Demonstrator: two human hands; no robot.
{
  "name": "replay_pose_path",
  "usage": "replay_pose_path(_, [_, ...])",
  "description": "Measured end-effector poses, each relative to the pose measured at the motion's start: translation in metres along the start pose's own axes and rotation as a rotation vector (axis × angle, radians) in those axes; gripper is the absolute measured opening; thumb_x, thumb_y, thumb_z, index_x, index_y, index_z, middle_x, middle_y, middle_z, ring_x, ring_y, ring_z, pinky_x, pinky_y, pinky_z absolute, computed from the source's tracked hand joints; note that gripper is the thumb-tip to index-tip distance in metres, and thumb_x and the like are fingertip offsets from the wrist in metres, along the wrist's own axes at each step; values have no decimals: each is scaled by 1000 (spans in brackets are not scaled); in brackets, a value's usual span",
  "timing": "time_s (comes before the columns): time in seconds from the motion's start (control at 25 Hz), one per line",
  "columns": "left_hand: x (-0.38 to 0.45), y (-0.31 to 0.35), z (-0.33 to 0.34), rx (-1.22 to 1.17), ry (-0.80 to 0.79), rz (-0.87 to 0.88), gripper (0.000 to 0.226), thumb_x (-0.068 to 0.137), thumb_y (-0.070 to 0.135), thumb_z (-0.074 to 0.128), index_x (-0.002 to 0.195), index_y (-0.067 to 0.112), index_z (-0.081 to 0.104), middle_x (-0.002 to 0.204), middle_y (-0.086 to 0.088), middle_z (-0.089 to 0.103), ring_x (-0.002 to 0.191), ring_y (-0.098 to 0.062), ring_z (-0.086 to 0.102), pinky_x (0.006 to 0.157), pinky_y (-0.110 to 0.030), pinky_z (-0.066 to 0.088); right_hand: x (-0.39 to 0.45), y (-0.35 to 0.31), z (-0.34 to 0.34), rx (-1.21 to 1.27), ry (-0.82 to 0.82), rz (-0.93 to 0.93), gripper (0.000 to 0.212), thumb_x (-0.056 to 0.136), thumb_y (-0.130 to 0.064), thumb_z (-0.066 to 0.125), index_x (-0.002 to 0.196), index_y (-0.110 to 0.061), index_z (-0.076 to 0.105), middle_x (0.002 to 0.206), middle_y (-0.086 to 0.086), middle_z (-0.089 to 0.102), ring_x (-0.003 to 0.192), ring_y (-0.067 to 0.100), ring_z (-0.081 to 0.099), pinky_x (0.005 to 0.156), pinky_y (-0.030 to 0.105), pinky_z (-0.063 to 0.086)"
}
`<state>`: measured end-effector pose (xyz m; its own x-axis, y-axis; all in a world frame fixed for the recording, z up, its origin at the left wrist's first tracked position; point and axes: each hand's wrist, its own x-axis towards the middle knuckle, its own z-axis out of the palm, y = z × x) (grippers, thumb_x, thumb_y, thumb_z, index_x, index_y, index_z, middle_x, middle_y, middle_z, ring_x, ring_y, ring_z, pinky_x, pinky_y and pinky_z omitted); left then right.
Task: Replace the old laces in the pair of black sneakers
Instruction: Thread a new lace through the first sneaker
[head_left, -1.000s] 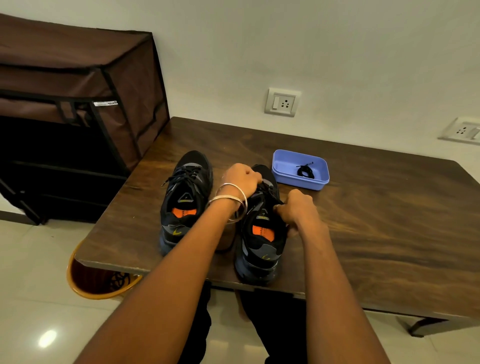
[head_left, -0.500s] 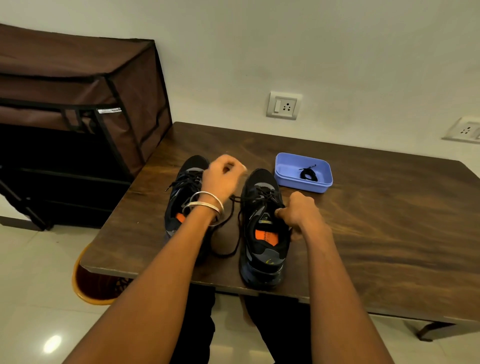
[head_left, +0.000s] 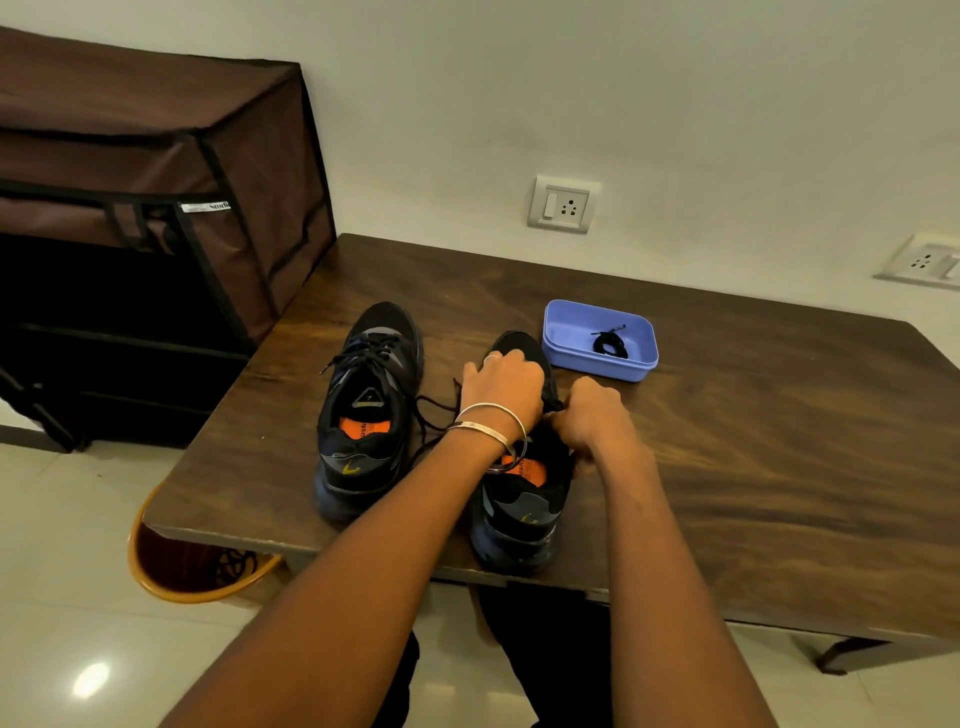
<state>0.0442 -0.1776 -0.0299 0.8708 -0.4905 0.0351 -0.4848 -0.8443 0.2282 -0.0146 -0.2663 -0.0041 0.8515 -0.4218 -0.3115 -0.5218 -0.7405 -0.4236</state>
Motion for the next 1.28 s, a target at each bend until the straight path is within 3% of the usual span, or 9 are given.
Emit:
replay_pose_path(0.24, [-1,-28,-22,-963,-13,-247,20,90,2,56,76,7,69,87,-9,70,86,-24,64,78,-30,53,-1,1,0,-40,30,41,32,93,-26,65,115,-5,55,122,18,58,107,35,58,81,38,47])
replay_pose_path(0.32, [-9,-32,-35,-1446,19,-314,27,97,0,47,75,8,60,82,-11,67,80,-28,66,73,-33,58,0,2,1,-28,36,56,35,92,-28,67,116,-5,56,122,18,59,106,35,59,83,38,48])
replay_pose_path(0.44, [-13,-39,-44,-1771,97,-352,25,101,5,41,80,8,54,68,-6,55,58,-20,57,78,-43,60,0,-1,2,-3,38,63,37,91,-30,68,116,-5,57,123,18,58,108,35,59,85,39,48])
replay_pose_path(0.56, [-12,-38,-44,-1796,113,-387,25,101,7,42,80,10,54,65,-3,49,57,-15,50,79,-44,59,-1,-8,6,-28,51,49,32,93,-28,65,115,-6,56,124,18,57,110,37,58,85,41,48])
replay_pose_path(0.76, [-11,-38,-39,-1729,-9,-413,26,104,19,37,84,15,52,90,-9,71,86,-25,68,88,-44,53,0,-21,16,-79,84,13,26,94,-21,60,117,-7,58,124,18,58,111,38,58,80,39,47])
replay_pose_path(0.84, [-11,-38,-35,-1806,-23,-447,27,105,19,35,82,14,49,69,-9,65,64,-24,64,83,-42,53,1,-23,18,-77,95,12,24,94,-19,58,116,-8,58,123,18,59,110,38,59,80,40,48])
replay_pose_path(0.92, [-8,-37,-28,-1807,4,-498,26,104,17,38,80,12,47,54,-3,44,46,-16,44,73,-39,54,1,-23,18,-81,102,17,24,95,-19,58,117,-8,58,123,17,59,110,37,59,79,39,48])
replay_pose_path(1.08, [-1,-33,-19,-1803,125,-588,31,105,21,33,78,15,46,48,4,28,37,-9,24,47,-28,38,-4,-27,18,-84,113,30,26,96,-20,58,118,-8,58,124,16,59,111,36,58,76,38,44])
replay_pose_path(1.28, [0,-31,-12,-1777,200,-651,29,106,24,31,81,17,45,55,2,27,36,-6,21,36,-20,21,-11,-30,16,-117,142,41,22,99,-18,55,118,-8,58,122,15,59,109,33,58,72,35,40])
